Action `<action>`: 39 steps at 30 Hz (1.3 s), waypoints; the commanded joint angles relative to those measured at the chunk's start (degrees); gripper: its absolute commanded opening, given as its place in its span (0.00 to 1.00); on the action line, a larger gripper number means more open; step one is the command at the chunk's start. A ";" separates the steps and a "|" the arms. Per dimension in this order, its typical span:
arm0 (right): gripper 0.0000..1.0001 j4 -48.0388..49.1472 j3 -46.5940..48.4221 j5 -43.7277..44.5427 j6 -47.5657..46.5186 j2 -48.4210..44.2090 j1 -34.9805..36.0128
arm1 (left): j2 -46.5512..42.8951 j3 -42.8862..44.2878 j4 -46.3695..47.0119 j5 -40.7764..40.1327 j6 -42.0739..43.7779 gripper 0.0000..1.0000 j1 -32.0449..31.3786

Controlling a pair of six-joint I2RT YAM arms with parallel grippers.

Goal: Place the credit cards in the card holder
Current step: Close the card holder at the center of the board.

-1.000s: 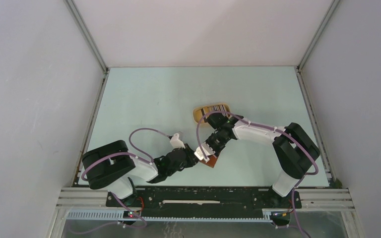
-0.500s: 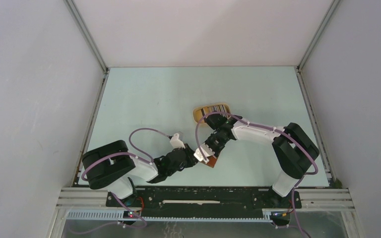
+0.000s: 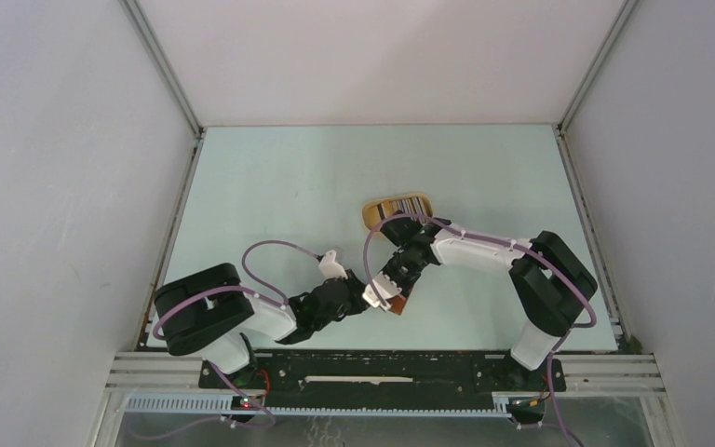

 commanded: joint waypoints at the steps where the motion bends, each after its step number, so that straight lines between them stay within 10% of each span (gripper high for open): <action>1: 0.00 -2.26 -4.31 5.72 -1.53 4.50 2.40 | 1.26 -0.06 -3.64 -0.78 1.79 0.16 0.26; 39: 0.00 3.09 -11.86 8.88 0.62 2.12 5.82 | -1.14 -5.42 8.37 0.66 3.42 0.21 0.26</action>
